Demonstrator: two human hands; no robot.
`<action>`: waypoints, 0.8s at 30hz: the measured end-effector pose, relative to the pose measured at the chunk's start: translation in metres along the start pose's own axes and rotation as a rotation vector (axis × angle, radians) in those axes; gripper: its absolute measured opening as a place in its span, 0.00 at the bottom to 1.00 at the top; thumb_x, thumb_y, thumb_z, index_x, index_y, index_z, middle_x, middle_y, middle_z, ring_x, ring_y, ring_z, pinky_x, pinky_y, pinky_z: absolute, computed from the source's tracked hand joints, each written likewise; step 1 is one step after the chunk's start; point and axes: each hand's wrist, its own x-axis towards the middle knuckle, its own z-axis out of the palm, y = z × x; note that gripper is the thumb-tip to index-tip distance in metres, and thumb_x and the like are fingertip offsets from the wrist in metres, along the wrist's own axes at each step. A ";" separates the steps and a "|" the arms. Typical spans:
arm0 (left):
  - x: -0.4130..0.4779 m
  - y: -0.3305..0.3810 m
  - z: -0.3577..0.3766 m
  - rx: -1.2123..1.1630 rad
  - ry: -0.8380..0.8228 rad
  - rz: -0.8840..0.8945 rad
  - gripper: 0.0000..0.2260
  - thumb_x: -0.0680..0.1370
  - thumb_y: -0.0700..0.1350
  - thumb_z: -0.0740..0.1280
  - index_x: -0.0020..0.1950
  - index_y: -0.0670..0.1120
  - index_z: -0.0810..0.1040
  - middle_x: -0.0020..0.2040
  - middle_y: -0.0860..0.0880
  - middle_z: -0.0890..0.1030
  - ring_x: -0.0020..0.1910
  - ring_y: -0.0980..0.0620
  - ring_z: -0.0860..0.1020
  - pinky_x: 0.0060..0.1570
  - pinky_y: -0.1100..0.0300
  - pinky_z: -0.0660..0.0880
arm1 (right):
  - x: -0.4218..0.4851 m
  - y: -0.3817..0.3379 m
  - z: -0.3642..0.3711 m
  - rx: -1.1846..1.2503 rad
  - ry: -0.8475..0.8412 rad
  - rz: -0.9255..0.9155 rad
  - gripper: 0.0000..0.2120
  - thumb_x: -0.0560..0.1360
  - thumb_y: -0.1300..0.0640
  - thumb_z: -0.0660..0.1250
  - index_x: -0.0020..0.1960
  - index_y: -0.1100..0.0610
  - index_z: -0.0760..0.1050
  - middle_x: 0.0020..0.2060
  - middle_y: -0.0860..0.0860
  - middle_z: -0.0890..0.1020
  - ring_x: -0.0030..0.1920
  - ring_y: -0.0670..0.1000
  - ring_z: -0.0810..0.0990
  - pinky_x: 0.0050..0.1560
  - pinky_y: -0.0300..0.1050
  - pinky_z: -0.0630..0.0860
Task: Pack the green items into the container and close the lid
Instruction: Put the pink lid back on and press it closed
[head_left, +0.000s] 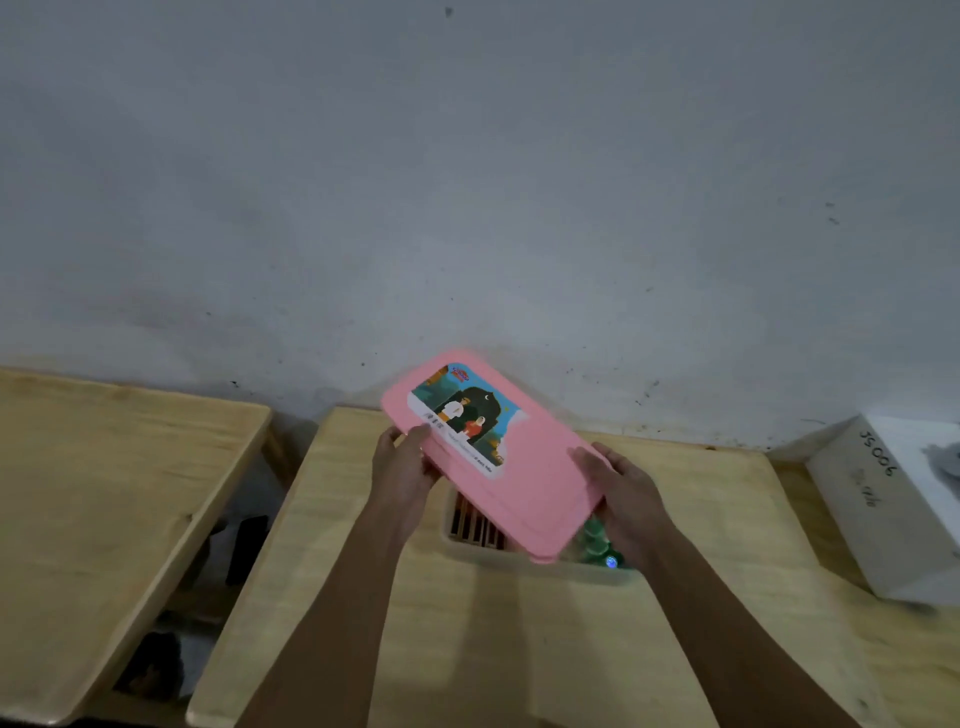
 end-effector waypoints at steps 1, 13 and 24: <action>0.002 0.001 0.001 0.008 0.012 0.013 0.16 0.78 0.37 0.64 0.66 0.41 0.72 0.57 0.40 0.81 0.53 0.42 0.81 0.51 0.46 0.79 | 0.000 -0.006 -0.011 -0.022 -0.005 0.000 0.19 0.71 0.59 0.75 0.59 0.64 0.77 0.47 0.61 0.84 0.40 0.53 0.81 0.39 0.47 0.77; 0.008 -0.012 0.007 0.750 0.003 0.075 0.08 0.77 0.41 0.65 0.54 0.41 0.77 0.51 0.43 0.81 0.46 0.46 0.81 0.43 0.51 0.81 | 0.019 -0.028 -0.048 -0.574 0.383 -0.265 0.26 0.71 0.47 0.74 0.65 0.56 0.73 0.60 0.57 0.79 0.54 0.55 0.79 0.55 0.52 0.78; -0.004 -0.060 -0.008 1.224 0.081 0.236 0.06 0.78 0.41 0.60 0.48 0.38 0.72 0.40 0.44 0.76 0.41 0.45 0.76 0.35 0.57 0.71 | 0.051 0.000 -0.049 -0.957 0.280 -0.249 0.27 0.80 0.46 0.60 0.73 0.58 0.63 0.68 0.61 0.71 0.65 0.61 0.73 0.62 0.54 0.70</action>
